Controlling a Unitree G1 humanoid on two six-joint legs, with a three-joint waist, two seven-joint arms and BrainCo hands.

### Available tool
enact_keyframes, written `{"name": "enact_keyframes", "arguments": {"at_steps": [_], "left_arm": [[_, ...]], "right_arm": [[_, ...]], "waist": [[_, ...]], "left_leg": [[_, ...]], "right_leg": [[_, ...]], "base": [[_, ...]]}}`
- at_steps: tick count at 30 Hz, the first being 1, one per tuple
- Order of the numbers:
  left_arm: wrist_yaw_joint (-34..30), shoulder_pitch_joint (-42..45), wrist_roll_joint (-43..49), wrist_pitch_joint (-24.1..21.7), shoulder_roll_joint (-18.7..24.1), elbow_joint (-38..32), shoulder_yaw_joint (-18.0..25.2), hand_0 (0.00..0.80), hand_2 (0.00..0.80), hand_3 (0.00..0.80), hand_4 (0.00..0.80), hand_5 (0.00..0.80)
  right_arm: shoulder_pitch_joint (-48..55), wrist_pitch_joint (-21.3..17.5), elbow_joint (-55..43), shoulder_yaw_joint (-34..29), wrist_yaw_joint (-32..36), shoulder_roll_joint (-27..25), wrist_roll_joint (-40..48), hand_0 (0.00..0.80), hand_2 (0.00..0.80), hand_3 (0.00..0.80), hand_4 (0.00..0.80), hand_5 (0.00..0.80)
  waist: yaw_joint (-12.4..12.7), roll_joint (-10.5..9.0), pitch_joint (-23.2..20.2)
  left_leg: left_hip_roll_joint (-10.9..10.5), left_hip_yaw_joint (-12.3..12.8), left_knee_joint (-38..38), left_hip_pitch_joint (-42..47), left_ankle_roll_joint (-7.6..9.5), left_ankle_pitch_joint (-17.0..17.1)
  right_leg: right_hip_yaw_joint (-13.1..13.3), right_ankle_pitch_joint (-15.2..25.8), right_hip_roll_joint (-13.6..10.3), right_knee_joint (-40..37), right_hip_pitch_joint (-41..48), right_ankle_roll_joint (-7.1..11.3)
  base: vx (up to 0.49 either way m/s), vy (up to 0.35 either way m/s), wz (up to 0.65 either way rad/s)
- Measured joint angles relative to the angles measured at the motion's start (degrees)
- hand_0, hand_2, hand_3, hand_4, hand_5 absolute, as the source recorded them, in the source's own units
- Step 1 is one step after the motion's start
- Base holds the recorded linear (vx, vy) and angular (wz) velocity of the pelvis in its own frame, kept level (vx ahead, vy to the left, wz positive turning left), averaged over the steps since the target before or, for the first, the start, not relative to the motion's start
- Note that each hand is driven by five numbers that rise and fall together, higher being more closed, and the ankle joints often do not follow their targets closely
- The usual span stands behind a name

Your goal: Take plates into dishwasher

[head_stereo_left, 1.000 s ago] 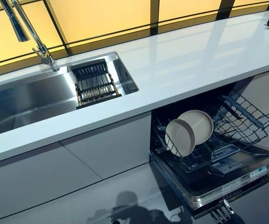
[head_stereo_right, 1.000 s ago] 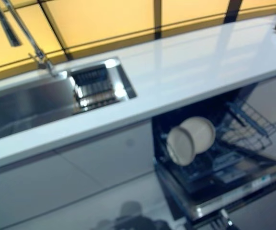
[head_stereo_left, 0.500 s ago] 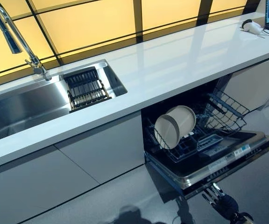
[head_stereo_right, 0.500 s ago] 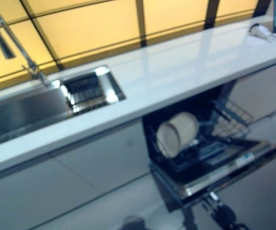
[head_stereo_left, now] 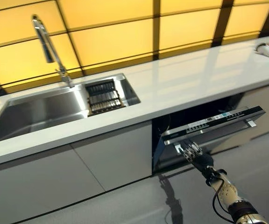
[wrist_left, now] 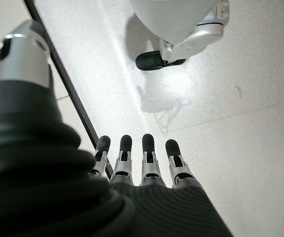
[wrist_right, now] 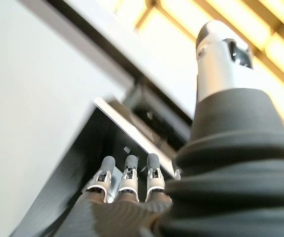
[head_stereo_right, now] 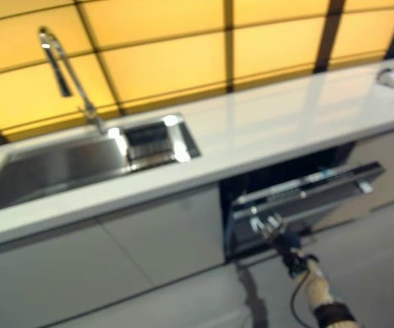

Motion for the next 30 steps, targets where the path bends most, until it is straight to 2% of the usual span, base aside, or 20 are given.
{"name": "enact_keyframes", "arguments": {"at_steps": [2, 7, 12, 16, 19, 24, 30], "left_arm": [[0.1, 0.2, 0.0, 0.3, 0.3, -0.1, 0.0, 0.0, 0.0, 0.0, 0.0, 0.0], [0.4, 0.6, 0.0, 1.1, 0.9, 0.1, 0.0, 0.0, 0.0, 0.0, 0.0, 0.0], [1.0, 0.3, 0.0, 1.0, 1.0, 0.7, 0.2, 0.0, 0.0, 0.0, 0.0, 0.0], [1.7, 0.4, 0.0, 1.0, 0.8, 1.6, 0.2, 0.0, 0.0, 0.0, 0.0, 0.0], [2.3, 0.4, 0.0, 0.6, 0.5, 2.0, 0.3, 0.0, 0.0, 0.0, 0.0, 0.0], [3.0, 0.3, -0.1, 0.5, -0.7, 2.0, 0.4, 0.0, 0.0, 0.0, 0.0, 0.0], [3.4, 0.4, -0.1, 0.8, -2.1, 2.0, 0.3, 0.0, 0.0, 0.0, 0.0, 0.0]], "right_arm": [[0.0, -0.2, 0.3, 0.0, -2.0, -0.1, -3.6, 0.0, 0.0, 0.0, 0.0, 0.0], [1.5, 0.6, 1.8, 0.0, -7.0, -0.1, -13.8, 0.0, 0.0, 0.0, 0.0, 0.0], [6.5, 2.8, 4.6, 0.0, -8.3, 1.0, -21.5, 0.0, 0.0, 0.0, 0.0, 0.0], [12.9, 4.2, 5.0, 2.0, -8.9, 3.9, -26.0, 0.0, 0.0, 0.0, 0.0, 0.0], [16.6, 5.1, 5.1, 4.7, -9.2, 7.0, -28.4, 0.0, 0.0, 0.0, 0.0, 0.0], [18.9, 6.0, 5.2, 9.4, -9.5, 12.0, -31.3, 0.0, 0.0, 0.0, 0.0, 0.0], [19.4, 6.0, 7.4, 11.5, -10.2, 16.0, -32.8, 0.0, 0.0, 0.0, 0.0, 0.0]], "waist": [[0.9, -1.02, -0.6], [0.8, -4.33, -1.1], [0.8, -6.54, -1.5], [0.8, -8.11, -1.9], [0.7, -8.81, -2.2], [0.8, -8.89, -2.4], [0.9, -8.98, -3.1]], "left_leg": [[0.0, -0.2, 0.0, 0.0, -0.02, 0.0], [-0.1, -0.3, 0.0, -0.1, -0.21, -0.1], [0.0, -0.7, -0.1, 0.1, -0.46, -0.3], [0.0, -0.9, 0.0, -0.1, -0.51, -0.4], [0.0, -1.0, 0.0, -0.1, -0.62, -0.5], [0.0, -1.0, 0.0, -0.1, -0.71, -0.5], [-0.3, -1.5, 0.0, 0.0, -0.72, -0.6]], "right_leg": [[-0.7, -0.4, 0.0, 0.0, 0.5, -0.07], [-0.9, -0.8, -0.1, 0.2, 0.8, 0.03], [-1.4, -1.3, 0.0, 0.0, 1.7, 0.0], [-2.2, -1.9, 0.0, 0.0, 2.2, 0.07], [-2.4, -2.3, 0.0, 0.0, 2.5, 0.06], [-2.5, -2.6, 0.0, 0.0, 2.7, 0.15], [-2.7, -3.0, -0.1, 0.1, 3.4, 0.18]], "base": [[0.035, -0.027, 0.22], [0.044, -0.011, 0.06], [0.045, -0.004, 0.05], [0.033, 0.005, 0.09], [0.03, 0.022, 0.09], [0.021, 0.019, 0.04], [0.026, 0.024, 0.07]]}}
